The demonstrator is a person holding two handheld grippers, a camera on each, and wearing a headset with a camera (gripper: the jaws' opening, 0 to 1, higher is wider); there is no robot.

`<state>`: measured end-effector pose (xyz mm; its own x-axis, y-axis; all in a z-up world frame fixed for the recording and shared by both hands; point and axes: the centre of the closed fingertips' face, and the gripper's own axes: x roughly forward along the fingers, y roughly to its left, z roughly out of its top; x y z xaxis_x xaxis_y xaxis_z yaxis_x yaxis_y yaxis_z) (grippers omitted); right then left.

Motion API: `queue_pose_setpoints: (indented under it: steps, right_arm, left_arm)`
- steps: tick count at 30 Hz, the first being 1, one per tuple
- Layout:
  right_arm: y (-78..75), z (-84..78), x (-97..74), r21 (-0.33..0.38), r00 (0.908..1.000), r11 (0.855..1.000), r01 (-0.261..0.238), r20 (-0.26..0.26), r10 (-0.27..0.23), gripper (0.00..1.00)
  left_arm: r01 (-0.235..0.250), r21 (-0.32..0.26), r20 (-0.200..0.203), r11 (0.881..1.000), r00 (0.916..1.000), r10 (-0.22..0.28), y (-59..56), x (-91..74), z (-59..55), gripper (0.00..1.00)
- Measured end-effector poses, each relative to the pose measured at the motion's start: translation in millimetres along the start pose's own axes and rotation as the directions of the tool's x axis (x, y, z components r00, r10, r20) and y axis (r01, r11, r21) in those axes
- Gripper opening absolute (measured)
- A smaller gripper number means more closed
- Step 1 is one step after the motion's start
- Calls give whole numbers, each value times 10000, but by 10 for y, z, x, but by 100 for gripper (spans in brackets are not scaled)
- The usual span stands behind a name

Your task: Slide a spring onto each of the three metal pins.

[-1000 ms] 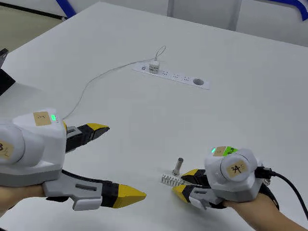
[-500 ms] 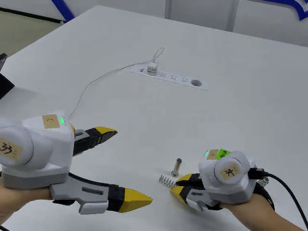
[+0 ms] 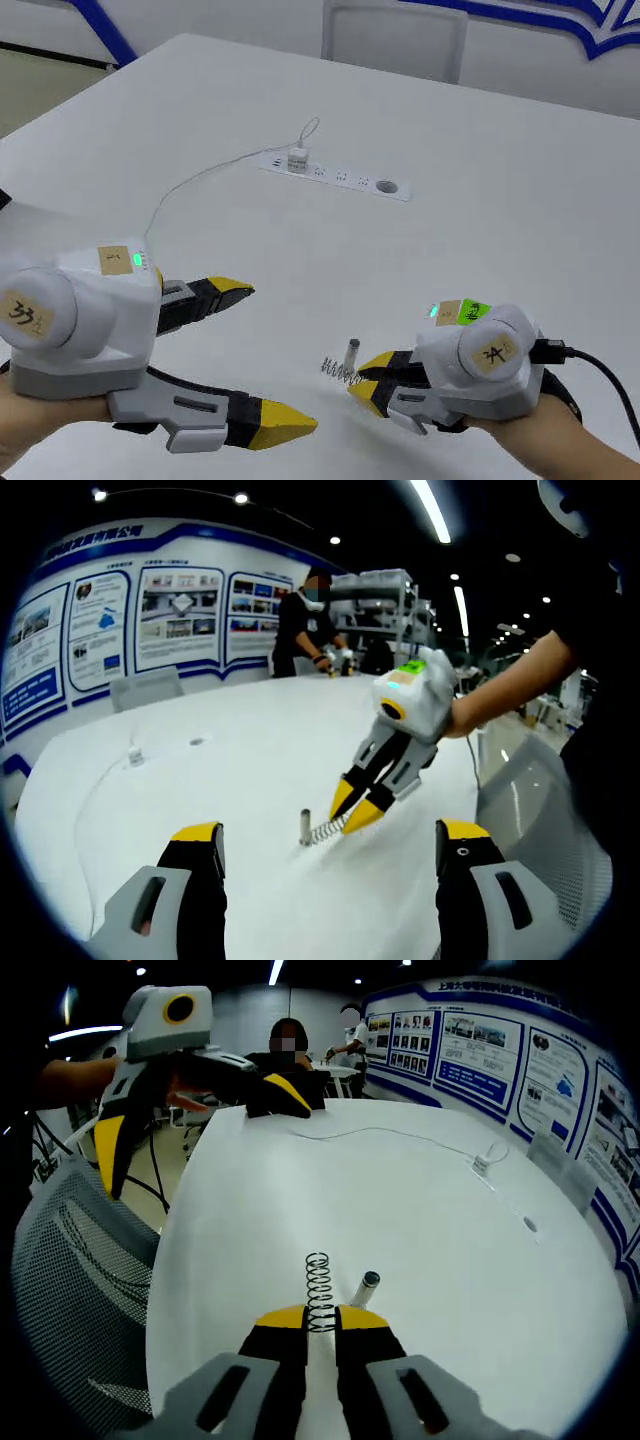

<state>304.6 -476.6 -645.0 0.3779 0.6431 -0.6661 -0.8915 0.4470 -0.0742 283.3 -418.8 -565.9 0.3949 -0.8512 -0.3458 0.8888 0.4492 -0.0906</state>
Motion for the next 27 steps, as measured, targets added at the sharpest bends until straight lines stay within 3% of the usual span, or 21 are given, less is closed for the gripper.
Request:
queue_pose_setpoints:
  steps: [5, 12, 21, 27]
  right_arm:
    - [24, 192, -273, -566, 9987, 9984, 0, 502, 29, 10]
    - [148, 313, -545, -1741, 9983, 9847, -103, 543, 201, 10]
    - [313, 405, -752, -2649, 9963, 9639, -257, 721, 463, 10]
    - [389, 448, -835, -3056, 9946, 9517, -300, 859, 589, 10]
  left_arm:
    - [593, 193, 150, 9981, 9981, -596, -147, 77, 94, 77]
    - [1035, 639, 236, 9926, 9942, -1052, -315, 226, 187, 69]
    - [1502, 1042, 191, 9831, 9880, -1530, -479, 322, 236, 58]
    - [1890, 1244, 218, 9741, 9809, -1932, -602, 326, 265, 42]
